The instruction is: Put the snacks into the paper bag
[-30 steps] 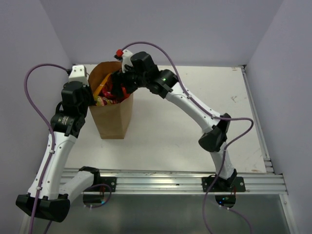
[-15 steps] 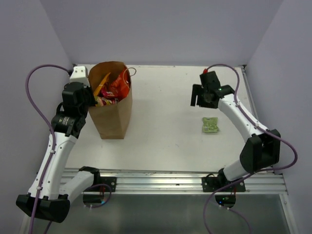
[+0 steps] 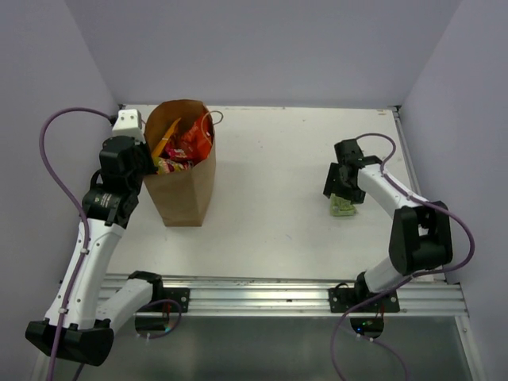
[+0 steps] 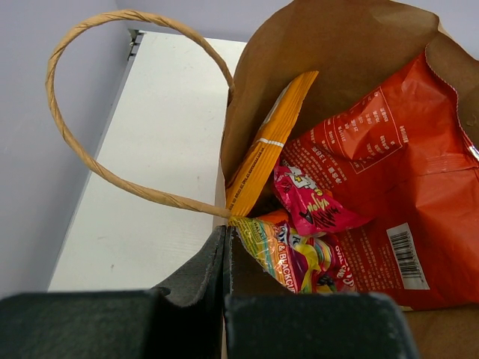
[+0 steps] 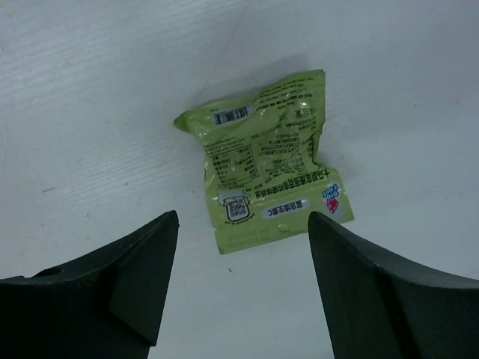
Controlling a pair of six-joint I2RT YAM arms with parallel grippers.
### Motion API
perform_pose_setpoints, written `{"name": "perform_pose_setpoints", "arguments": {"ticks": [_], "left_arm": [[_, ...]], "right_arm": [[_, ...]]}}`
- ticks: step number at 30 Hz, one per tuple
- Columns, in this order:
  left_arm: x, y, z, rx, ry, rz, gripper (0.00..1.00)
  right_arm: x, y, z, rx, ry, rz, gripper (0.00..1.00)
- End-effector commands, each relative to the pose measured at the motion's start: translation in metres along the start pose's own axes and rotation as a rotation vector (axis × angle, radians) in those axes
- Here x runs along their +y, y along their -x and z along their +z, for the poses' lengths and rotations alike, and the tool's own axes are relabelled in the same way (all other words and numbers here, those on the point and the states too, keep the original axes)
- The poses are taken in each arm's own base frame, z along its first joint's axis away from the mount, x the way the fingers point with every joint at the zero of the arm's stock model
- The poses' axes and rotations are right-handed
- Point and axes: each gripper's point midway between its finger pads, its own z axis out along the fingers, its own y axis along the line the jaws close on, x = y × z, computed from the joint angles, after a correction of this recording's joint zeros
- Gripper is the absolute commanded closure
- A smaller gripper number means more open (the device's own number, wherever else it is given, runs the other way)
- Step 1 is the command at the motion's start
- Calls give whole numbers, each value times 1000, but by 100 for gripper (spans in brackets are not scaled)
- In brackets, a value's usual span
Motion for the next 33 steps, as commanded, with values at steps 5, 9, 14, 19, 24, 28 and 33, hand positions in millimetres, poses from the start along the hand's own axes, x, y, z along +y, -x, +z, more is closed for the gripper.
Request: {"name": "perform_pose_setpoints", "arguments": {"ticks": [5,9,14,19,24,28,33], "left_arm": [[-4,8,-2,-32,-16,-3,100],[-1,11,-4,-37,-6,3,100],[0,11,-4,-38,3,4,100],[2,12,-4,-42,9,8,100],[2,10,-4,-38,9,9,100],[2,11,-4,-42,9,9,100],[2,10,-5,-44,10,10,100]], "right_arm": [[-4,13,32,14,-20,24,27],[-10,1,43,53,-35,27,29],[-18,-17,58,112,-52,27,54],[-19,-32,72,176,-29,40,76],[-18,-35,79,188,-14,19,94],[-17,-40,84,200,5,-9,100],[-5,-41,83,200,83,-21,100]]}}
